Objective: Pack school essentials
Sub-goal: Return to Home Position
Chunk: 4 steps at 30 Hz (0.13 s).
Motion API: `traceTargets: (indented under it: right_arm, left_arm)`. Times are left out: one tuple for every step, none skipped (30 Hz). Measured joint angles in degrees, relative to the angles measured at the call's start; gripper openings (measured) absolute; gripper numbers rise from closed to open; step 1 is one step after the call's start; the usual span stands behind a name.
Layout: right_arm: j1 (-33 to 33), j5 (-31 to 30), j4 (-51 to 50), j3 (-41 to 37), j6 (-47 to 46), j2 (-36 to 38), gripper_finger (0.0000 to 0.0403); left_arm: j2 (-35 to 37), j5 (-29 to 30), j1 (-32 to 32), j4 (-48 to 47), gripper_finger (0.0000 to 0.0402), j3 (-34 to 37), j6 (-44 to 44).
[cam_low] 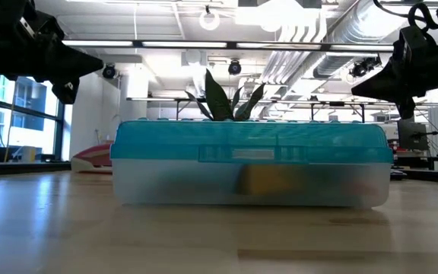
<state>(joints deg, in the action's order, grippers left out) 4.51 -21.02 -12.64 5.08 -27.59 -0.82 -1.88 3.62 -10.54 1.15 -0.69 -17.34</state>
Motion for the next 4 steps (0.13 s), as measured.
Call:
traceTargets:
  right_arm:
    - [0.0, 0.0, 0.0, 0.0, 0.0, 0.0, 0.0]
    - [0.0, 0.0, 0.0, 0.0, 0.0, 0.0, 0.0]
    - [0.0, 0.0, 0.0, 0.0, 0.0, 0.0, 0.0]
    - [0.0, 0.0, 0.0, 0.0, 0.0, 0.0, 0.0]
  left_arm:
    - [0.0, 0.0, 0.0, 0.0, 0.0001, 0.0, 0.0]
    - [0.0, 0.0, 0.0, 0.0, 0.0001, 0.0, 0.0]
    - [0.0, 0.0, 0.0, 0.0, 0.0001, 0.0, 0.0]
    - [0.0, 0.0, 0.0, 0.0, 0.0, 0.0, 0.0]
